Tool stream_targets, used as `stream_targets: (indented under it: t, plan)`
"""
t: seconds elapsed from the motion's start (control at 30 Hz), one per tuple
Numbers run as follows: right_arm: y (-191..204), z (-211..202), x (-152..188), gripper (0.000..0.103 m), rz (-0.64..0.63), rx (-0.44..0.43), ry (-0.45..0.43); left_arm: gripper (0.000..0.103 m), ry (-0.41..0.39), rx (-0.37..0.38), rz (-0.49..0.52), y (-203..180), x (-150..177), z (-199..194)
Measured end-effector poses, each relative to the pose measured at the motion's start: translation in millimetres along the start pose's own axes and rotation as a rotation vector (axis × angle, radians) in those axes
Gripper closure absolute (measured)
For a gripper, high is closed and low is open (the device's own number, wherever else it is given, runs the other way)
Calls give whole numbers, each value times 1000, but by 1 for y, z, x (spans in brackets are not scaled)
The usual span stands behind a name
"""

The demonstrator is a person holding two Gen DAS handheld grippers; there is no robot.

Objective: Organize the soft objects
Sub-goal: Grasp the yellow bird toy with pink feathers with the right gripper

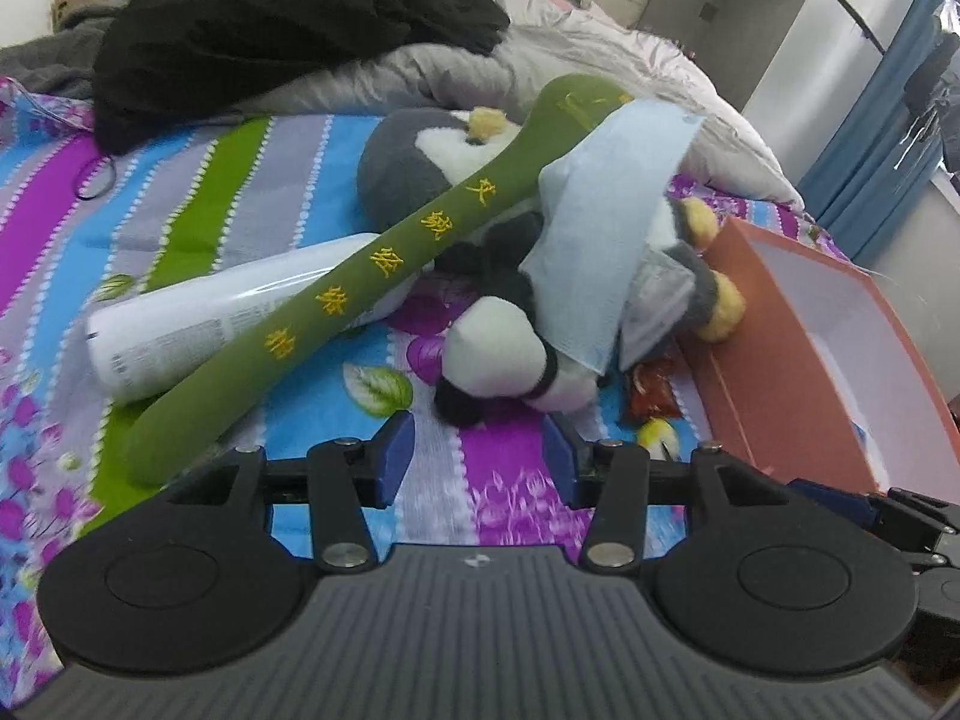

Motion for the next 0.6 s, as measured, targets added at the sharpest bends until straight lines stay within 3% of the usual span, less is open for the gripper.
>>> stream_targets:
  t: [0.37, 0.43, 0.53, 0.6]
  plan:
    - [-14, 77, -4, 51, 10, 37, 69, 50, 35, 63, -46, 10, -24, 74]
    - [-15, 86, -1, 59, 18, 37, 89, 50, 35, 77, -47, 9, -25, 80]
    - [-15, 93, 1, 60, 15, 37, 94, 50, 38, 109, -65, 8, -26, 86]
    - [-15, 96, 2, 72, 21, 26, 107, 50, 44, 127, -68, 7, -26, 88]
Point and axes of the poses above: each gripper's, at about its wrist camera, not at the fingertips, and z roughly the way its jaws point, y to its left, x to its underside, the point moved 7 cm from there along z, roughly the way its jaws point, and after that the axes turned 6 degrees about -z, right-handed, at the moved point
